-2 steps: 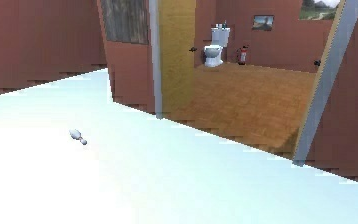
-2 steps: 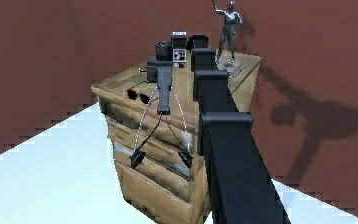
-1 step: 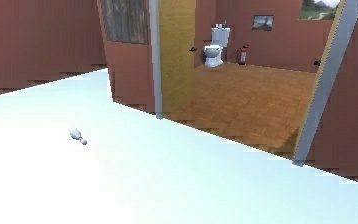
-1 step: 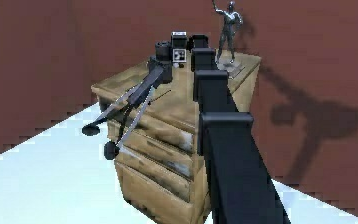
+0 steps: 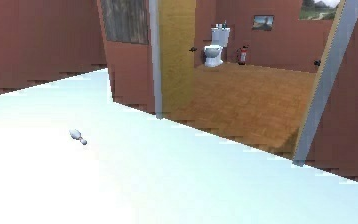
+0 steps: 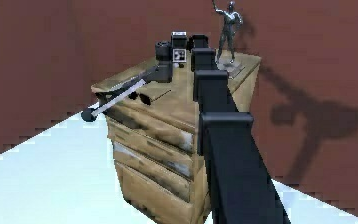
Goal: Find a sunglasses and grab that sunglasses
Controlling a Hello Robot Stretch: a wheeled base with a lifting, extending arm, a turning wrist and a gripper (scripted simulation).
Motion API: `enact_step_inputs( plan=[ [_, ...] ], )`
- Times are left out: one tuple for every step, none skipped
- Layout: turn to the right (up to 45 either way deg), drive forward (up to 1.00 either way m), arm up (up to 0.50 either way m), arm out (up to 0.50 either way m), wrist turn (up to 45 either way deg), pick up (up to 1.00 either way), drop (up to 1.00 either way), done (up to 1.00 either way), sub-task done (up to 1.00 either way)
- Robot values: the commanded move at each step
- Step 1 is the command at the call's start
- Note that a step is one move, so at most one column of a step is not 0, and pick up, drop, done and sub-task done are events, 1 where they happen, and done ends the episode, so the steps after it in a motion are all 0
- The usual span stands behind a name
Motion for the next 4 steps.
enact_step_inputs(
  plan=[
    [0.0, 0.00, 0.00, 0.00, 45.0, 0.00, 0.00, 0.00, 0.00],
    [0.0, 0.00, 0.00, 0.00, 24.0, 0.00, 0.00, 0.00, 0.00],
    [0.0, 0.00, -0.06, 0.00, 0.0, 0.00, 0.00, 0.00, 0.00],
    [0.0, 0.00, 0.00, 0.00, 0.0, 1.00, 0.00, 0.00, 0.00]
  ],
)
